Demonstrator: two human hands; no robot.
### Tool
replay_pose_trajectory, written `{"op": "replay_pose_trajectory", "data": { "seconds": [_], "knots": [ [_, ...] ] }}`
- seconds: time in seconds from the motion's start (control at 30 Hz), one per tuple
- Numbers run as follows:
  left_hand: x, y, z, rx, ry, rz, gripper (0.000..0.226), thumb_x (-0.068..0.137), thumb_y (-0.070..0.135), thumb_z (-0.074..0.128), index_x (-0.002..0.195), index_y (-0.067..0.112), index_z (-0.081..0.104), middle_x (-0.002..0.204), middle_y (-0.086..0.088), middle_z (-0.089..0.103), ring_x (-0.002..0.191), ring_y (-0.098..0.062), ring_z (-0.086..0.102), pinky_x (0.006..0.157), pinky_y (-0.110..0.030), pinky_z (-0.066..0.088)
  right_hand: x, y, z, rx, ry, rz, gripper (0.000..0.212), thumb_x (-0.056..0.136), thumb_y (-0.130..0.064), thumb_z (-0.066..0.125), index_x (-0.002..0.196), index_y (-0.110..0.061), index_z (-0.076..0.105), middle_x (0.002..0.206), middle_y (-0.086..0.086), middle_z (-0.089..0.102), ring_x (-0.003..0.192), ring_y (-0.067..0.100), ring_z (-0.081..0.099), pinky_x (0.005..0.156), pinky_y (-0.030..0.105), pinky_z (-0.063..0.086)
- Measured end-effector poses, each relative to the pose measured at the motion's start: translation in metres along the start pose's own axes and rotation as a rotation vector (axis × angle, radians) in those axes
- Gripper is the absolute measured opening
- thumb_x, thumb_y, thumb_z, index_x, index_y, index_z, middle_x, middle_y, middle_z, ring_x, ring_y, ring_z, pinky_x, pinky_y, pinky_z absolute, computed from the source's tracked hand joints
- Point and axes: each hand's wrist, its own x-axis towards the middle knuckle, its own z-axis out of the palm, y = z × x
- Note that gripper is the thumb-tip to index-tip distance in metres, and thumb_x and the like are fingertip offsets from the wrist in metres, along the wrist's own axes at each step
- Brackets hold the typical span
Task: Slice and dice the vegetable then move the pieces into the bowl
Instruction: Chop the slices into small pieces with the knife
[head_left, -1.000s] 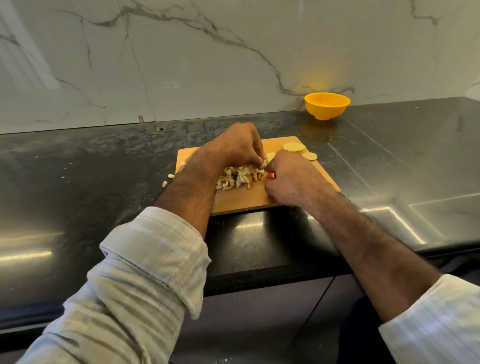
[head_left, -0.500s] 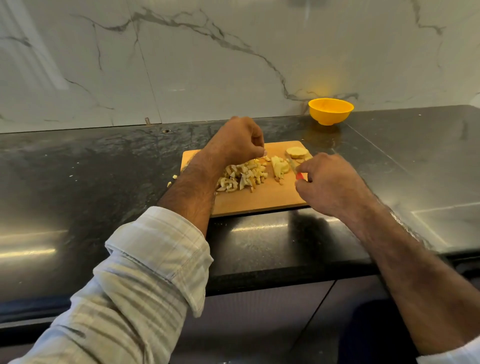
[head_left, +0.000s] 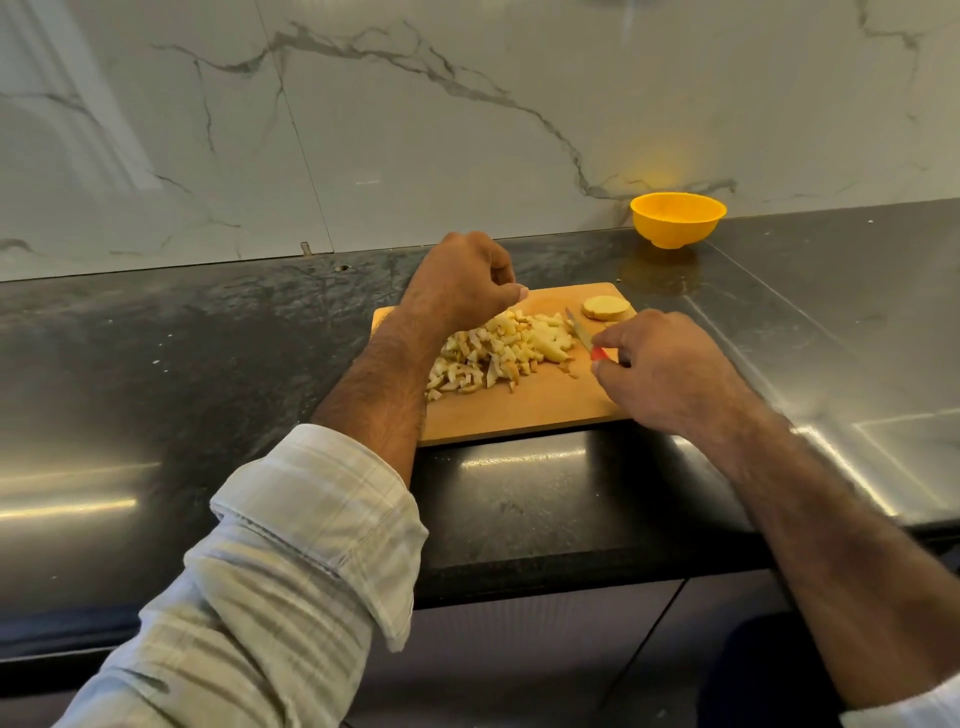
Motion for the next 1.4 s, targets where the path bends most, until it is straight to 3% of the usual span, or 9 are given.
{"op": "replay_pose_trajectory", "data": {
  "seconds": [0.2,0.37,0.57,0.7,0.97,1.23,1.4],
  "knots": [
    [0.0,-0.001,0.001,-0.003,-0.023,-0.011,0.021,0.089,0.042,0.082,0.087,0.021,0.08,0.081,0.008,0.074,0.077,-0.007,0.07,0.07,-0.031,0.062,-0.013,0.006,0.001,-0.053,0.044,0.005,0.038,0.095,-0.042,0.056,0.129,-0.031,0.07,0.1,-0.002,0.068,0.091,0.021,0.06,0.07,0.032,0.049],
    [0.0,-0.002,0.0,0.003,-0.016,-0.029,0.023,0.089,0.044,0.082,0.087,0.022,0.08,0.08,0.009,0.073,0.078,-0.007,0.07,0.071,-0.033,0.063,-0.011,-0.006,0.001,0.05,-0.042,-0.007,0.042,0.099,-0.039,0.062,0.14,-0.032,0.064,0.117,-0.001,0.071,0.098,0.015,0.059,0.081,0.031,0.052],
    [0.0,-0.002,-0.002,0.013,-0.012,-0.045,0.024,0.089,0.045,0.081,0.088,0.021,0.08,0.08,0.008,0.073,0.076,-0.007,0.07,0.072,-0.035,0.064,-0.011,0.0,-0.015,0.056,0.013,0.001,0.039,0.1,-0.038,0.062,0.137,-0.03,0.068,0.118,0.0,0.072,0.098,0.017,0.062,0.08,0.032,0.054],
    [0.001,-0.001,-0.001,0.015,-0.011,-0.047,0.023,0.09,0.044,0.081,0.089,0.022,0.08,0.081,0.008,0.074,0.078,-0.007,0.07,0.075,-0.036,0.065,-0.023,0.009,-0.015,0.035,0.033,0.007,0.039,0.1,-0.04,0.059,0.138,-0.031,0.066,0.099,-0.005,0.069,0.087,0.014,0.061,0.073,0.034,0.055],
    [0.001,-0.003,0.002,0.017,-0.035,-0.054,0.022,0.089,0.046,0.081,0.089,0.024,0.08,0.083,0.009,0.074,0.08,-0.007,0.071,0.077,-0.039,0.065,-0.026,0.009,-0.019,0.045,-0.05,0.038,0.038,0.1,-0.041,0.062,0.137,-0.033,0.067,0.109,-0.004,0.069,0.094,0.014,0.062,0.079,0.034,0.057],
    [0.002,-0.006,0.003,0.019,-0.035,-0.063,0.021,0.09,0.045,0.08,0.089,0.025,0.08,0.082,0.011,0.074,0.079,-0.006,0.07,0.077,-0.038,0.065,-0.005,-0.013,-0.007,0.078,-0.017,-0.021,0.039,0.099,-0.04,0.063,0.137,-0.032,0.067,0.117,-0.002,0.071,0.098,0.016,0.062,0.079,0.029,0.051],
    [0.002,0.0,0.003,0.037,-0.029,-0.032,0.022,0.09,0.046,0.08,0.09,0.024,0.079,0.084,0.01,0.074,0.081,-0.007,0.07,0.078,-0.039,0.065,0.012,-0.006,-0.011,0.136,-0.077,-0.007,0.036,0.099,-0.036,0.068,0.134,-0.03,0.071,0.119,0.001,0.074,0.108,0.018,0.067,0.094,0.036,0.057]
  ]
}}
